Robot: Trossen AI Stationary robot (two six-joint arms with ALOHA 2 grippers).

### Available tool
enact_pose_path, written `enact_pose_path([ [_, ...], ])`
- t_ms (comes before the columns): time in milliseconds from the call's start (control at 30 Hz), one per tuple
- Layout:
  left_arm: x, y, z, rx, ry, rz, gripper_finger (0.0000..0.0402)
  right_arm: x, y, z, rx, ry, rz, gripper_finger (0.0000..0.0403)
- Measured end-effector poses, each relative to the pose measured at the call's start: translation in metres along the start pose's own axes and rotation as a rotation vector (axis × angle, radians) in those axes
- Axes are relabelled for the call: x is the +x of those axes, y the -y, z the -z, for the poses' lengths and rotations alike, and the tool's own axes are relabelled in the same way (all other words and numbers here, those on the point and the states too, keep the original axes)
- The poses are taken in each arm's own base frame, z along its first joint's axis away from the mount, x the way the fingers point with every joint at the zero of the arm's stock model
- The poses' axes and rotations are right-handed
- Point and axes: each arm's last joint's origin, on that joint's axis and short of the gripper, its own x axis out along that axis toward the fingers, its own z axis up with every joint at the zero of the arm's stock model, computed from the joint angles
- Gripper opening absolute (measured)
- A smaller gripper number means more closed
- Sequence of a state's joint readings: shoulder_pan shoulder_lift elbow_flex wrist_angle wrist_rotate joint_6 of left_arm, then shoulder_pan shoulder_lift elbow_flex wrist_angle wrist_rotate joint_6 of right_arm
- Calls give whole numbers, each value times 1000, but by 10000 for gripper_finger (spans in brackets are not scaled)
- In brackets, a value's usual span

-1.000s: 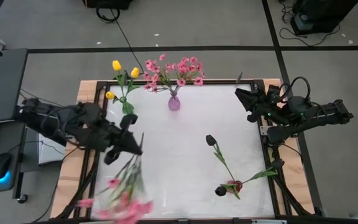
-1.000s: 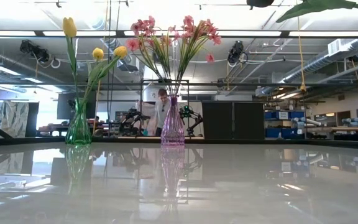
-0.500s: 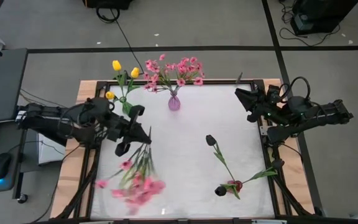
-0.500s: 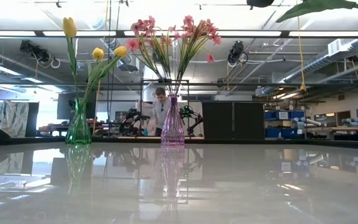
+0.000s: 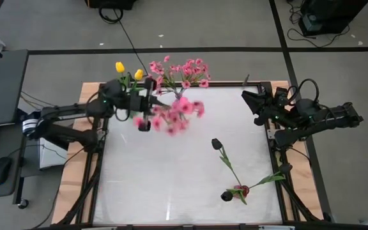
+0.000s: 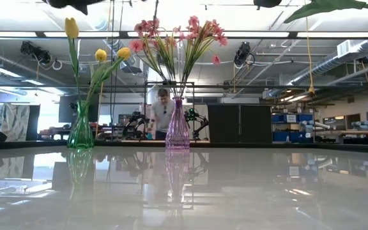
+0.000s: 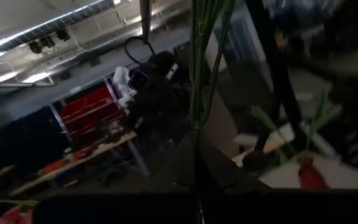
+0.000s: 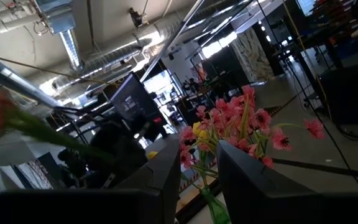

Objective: Sort flowers into vase by color
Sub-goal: Put the pink flowers into the purple vase

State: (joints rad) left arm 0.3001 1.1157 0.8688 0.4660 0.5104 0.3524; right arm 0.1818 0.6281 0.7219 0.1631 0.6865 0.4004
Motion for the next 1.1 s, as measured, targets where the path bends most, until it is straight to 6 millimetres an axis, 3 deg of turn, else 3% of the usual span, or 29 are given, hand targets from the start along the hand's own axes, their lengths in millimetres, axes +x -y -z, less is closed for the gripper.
enact_pose_path([
  [200, 7, -18, 18, -117, 52, -48, 4, 0, 0, 0, 0, 0, 0, 114],
  [600, 26, -30, 55, 33, 102, -101, 4, 0, 0, 0, 0, 0, 0, 114],
  [867, 23, -40, 78, 133, 12, -132, 4, 0, 0, 0, 0, 0, 0, 114],
  [1100, 21, -42, 84, 137, -31, -128, 4, 0, 0, 0, 0, 0, 0, 113],
])
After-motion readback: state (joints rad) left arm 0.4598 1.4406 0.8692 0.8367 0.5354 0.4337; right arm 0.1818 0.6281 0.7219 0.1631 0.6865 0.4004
